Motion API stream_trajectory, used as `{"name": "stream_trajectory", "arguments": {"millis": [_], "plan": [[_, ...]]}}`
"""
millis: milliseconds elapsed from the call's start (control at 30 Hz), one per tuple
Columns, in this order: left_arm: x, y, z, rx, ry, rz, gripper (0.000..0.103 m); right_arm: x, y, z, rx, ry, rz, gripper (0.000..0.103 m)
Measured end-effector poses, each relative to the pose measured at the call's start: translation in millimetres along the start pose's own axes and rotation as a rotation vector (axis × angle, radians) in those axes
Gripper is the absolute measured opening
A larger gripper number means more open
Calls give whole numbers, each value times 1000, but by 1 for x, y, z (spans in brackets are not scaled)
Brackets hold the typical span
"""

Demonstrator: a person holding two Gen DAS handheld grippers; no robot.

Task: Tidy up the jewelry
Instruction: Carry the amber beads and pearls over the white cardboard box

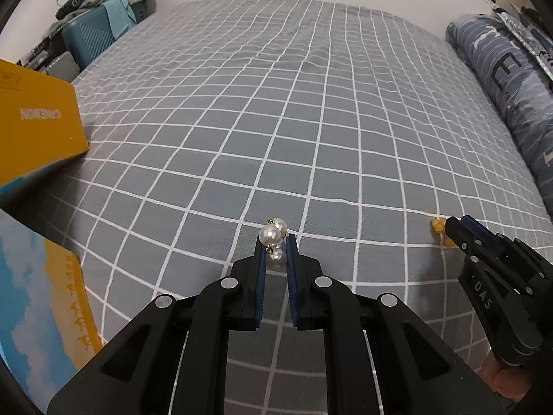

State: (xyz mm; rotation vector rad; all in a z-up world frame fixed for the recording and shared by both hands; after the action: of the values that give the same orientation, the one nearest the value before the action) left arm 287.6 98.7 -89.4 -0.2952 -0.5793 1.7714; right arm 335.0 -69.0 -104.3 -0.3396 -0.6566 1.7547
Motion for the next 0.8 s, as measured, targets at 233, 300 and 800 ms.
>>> {"name": "stream_trajectory", "arguments": {"millis": [233, 300, 800], "plan": [[6, 3, 19, -12, 12, 0, 11, 6, -1, 22, -18, 3, 6, 18], [7, 4, 26, -17, 15, 2, 11, 7, 0, 28, -20, 7, 1, 18], [24, 23, 78, -73, 23, -16, 11, 11, 10, 86, -61, 12, -33, 18]]}}
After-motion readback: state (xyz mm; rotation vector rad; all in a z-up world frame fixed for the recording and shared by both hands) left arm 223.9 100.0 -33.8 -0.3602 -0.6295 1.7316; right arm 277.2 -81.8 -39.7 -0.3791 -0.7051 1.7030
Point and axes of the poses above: each gripper's, at about its wrist camera, not at the fingertips, and z roughly against the way its jaws point, x to its left, y to its underside, the point moved 7 cm from there along -z, roughly the way its jaws point, and after that the axes turned 6 degrees about -y, right-handed, at the moved point
